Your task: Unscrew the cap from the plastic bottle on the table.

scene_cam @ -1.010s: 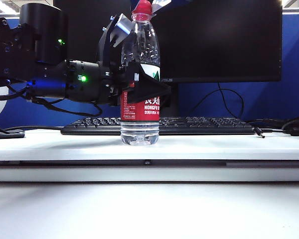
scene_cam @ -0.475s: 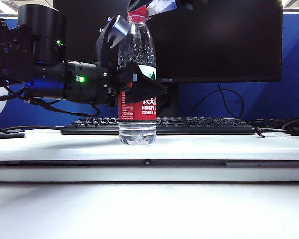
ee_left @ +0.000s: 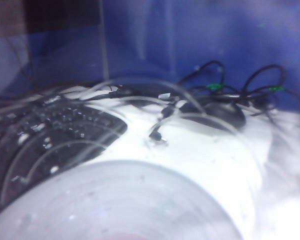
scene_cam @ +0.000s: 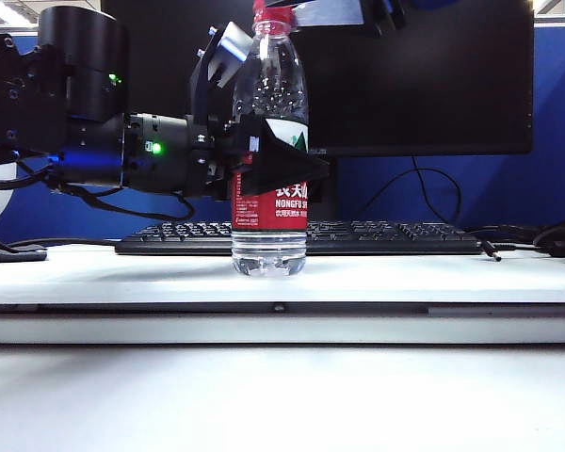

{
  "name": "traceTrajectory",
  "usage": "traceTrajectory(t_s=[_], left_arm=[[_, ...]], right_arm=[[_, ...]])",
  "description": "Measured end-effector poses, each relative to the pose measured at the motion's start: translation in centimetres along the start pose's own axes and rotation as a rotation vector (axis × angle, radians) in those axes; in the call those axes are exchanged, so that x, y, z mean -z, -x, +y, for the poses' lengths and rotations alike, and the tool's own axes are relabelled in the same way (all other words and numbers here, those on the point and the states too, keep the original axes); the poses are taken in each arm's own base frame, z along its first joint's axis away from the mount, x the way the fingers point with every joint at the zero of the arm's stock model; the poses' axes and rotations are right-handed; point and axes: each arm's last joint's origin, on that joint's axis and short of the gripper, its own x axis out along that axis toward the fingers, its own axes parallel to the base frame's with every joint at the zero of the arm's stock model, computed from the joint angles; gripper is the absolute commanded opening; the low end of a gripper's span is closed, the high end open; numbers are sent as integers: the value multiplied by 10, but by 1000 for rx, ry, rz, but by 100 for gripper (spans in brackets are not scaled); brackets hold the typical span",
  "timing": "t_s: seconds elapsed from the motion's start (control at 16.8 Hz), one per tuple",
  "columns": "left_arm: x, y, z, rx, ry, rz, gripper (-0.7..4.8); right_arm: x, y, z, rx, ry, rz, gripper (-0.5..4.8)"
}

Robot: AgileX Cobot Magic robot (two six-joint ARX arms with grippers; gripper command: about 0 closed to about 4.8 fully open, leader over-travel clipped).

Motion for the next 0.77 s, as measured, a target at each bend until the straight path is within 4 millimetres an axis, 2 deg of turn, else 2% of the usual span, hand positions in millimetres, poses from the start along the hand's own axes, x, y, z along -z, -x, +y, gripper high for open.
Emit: traceTrajectory(t_s=[0.48,0.59,0.77], left_arm=[[0,0,1,-5,10,1,295],[0,0,1,-12,9,1,295],[0,0,1,-24,3,2,295]], right_arm=[[2,0,-1,10,-11,12,150],[2,0,-1,19,-11,11,171],[1,7,5,48,-26,28,171]])
